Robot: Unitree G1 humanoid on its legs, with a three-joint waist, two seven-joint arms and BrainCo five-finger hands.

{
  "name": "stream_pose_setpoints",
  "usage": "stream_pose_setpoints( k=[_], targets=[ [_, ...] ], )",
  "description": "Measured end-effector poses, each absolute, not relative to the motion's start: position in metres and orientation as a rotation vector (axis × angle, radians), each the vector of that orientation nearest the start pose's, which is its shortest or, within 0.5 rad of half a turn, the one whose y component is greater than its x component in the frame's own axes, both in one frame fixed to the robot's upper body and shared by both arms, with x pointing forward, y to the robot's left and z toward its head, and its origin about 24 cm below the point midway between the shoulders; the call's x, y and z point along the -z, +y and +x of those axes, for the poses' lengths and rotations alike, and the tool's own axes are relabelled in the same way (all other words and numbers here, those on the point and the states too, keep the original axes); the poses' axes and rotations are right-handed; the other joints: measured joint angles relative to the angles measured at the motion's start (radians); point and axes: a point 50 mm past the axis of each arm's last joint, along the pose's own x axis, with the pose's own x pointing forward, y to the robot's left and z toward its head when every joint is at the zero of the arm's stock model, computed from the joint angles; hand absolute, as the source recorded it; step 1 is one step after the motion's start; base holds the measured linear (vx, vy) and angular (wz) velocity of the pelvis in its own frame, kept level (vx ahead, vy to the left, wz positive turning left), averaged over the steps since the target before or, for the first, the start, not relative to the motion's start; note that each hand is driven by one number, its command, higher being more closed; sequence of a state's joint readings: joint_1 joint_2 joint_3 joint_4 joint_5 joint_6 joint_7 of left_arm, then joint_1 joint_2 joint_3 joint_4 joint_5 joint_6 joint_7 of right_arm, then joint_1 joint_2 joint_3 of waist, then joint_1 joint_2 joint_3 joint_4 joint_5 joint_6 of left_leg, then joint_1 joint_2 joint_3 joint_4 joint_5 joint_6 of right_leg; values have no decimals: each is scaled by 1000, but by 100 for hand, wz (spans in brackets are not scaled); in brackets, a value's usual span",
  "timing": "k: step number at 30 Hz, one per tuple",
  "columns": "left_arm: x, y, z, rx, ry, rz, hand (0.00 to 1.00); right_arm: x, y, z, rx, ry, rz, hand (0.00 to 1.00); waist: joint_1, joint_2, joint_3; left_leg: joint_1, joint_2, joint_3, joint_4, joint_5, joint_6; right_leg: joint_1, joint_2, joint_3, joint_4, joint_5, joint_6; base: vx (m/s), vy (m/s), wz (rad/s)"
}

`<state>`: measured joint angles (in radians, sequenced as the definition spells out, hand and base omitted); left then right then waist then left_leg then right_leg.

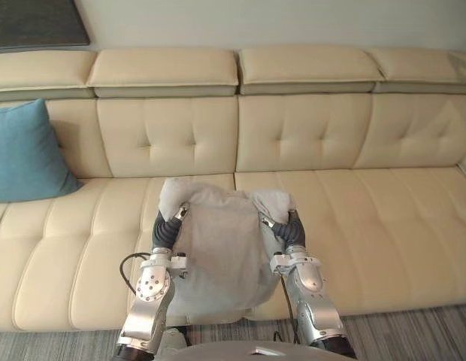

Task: Pick up cushions and gather them together orderly.

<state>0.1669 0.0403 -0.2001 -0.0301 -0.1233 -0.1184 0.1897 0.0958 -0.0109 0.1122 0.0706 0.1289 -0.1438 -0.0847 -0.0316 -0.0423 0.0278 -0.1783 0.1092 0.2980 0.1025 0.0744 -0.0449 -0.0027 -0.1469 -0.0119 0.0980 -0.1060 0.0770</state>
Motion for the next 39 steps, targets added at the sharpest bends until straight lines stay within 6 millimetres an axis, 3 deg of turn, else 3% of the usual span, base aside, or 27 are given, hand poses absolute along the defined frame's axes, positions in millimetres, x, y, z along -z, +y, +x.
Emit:
stream_pose_setpoints(
  k=[4, 6, 7, 8, 9, 10, 11, 12, 13, 14, 16, 22, 25, 34, 36, 39],
  targets=[
    [-18, 122, 217, -28, 56, -107, 100, -8, -138, 228, 27, 64, 112, 100, -17, 12, 20, -2, 3, -74, -76, 84, -11, -11, 21, -47, 21, -22, 26, -189, -49, 27],
    [-21, 121, 221, -24, 40, -108, 100, -12, -140, 230, 28, 45, 100, 100, -6, 32, 31, -62, 30, -118, -54, 101, -25, -69, 51, -85, 88, -44, 7, -288, -80, 50],
    [-24, 120, 224, -20, 28, -108, 100, -16, -143, 232, 29, 30, 89, 100, -4, 36, 35, -77, 35, -132, -71, 85, -51, -90, 48, -98, 97, -50, -5, -323, -41, 49],
    [-28, 120, 228, -16, 10, -104, 100, -21, -142, 235, 33, 9, 96, 100, 0, 16, 42, -121, 28, -114, -14, 24, -40, -113, 25, -115, 80, -33, -4, -204, 9, 32],
    [-31, 119, 231, -15, -2, -104, 100, -25, -142, 238, 36, -8, 97, 100, 7, -2, 52, -181, 24, -104, 192, -22, 15, -131, 3, -110, 80, -16, 6, -200, -1, -5],
    [-31, 118, 230, -20, 0, -112, 100, -29, -143, 238, 37, -25, 93, 100, 12, 14, 51, -174, 26, -109, 416, -140, 5, -138, 7, -86, 86, 8, 13, -151, -28, -27],
    [-31, 117, 230, -21, 0, -117, 100, -32, -144, 238, 37, -36, 90, 100, 9, 37, 50, -150, 30, -114, 378, -170, -19, -140, 25, -80, 87, 12, 16, -200, 23, -29],
    [-32, 118, 231, -21, -6, -116, 100, -34, -143, 239, 37, -48, 92, 100, -8, 59, 43, -114, 29, -135, 266, -195, -22, -163, 36, -79, 88, 14, 16, -213, 62, 4],
    [-34, 122, 233, -13, -22, -90, 100, -34, -140, 239, 43, -46, 115, 100, -31, 24, 26, -83, -21, -131, 85, -108, -32, -201, 11, -76, 69, 37, -20, -185, 86, 20],
    [-37, 122, 235, -8, -37, -84, 100, -35, -139, 239, 46, -51, 122, 100, -38, 9, 23, -69, -42, -118, 26, -83, -22, -209, -11, -80, 42, 53, -18, -101, 52, 26],
    [-38, 118, 235, 1, -39, -94, 100, -34, -141, 238, 59, -46, 122, 100, -35, 16, 38, -72, -26, -93, 36, -45, -4, -206, 1, -80, 27, 87, -1, -100, 15, -8],
    [-39, 118, 231, -4, -45, -101, 100, -38, -141, 231, 64, -61, 120, 100, -20, 15, 38, -48, -16, -39, 18, -37, -1, -203, 10, -51, 2, 117, -29, -92, 17, -20],
    [-53, 118, 229, -5, -102, -123, 100, -52, -141, 230, 61, -119, 124, 100, -17, 15, 37, -46, -8, -23, 18, -37, -1, -207, 13, -50, 3, 118, -30, -55, 5, -14],
    [-59, 117, 232, -18, -131, -122, 100, -60, -140, 233, 59, -155, 125, 100, -2, 15, 34, -54, 16, -12, 7, -30, -12, -220, 34, -50, -8, 122, -36, 3, -10, -3],
    [-68, 117, 240, -21, -171, -114, 100, -69, -139, 240, 68, -189, 128, 100, 1, 16, 31, -81, 21, -11, 6, -24, -17, -248, 37, -51, 0, 133, -27, 39, -26, -3],
    [-99, 115, 261, -41, -299, -91, 100, -98, -133, 260, 78, -306, 139, 100, 8, 18, 32, -166, 43, -14, 66, -19, -19, -314, 47, -55, 12, 168, -3, 9, -20, -3]
  ],
)
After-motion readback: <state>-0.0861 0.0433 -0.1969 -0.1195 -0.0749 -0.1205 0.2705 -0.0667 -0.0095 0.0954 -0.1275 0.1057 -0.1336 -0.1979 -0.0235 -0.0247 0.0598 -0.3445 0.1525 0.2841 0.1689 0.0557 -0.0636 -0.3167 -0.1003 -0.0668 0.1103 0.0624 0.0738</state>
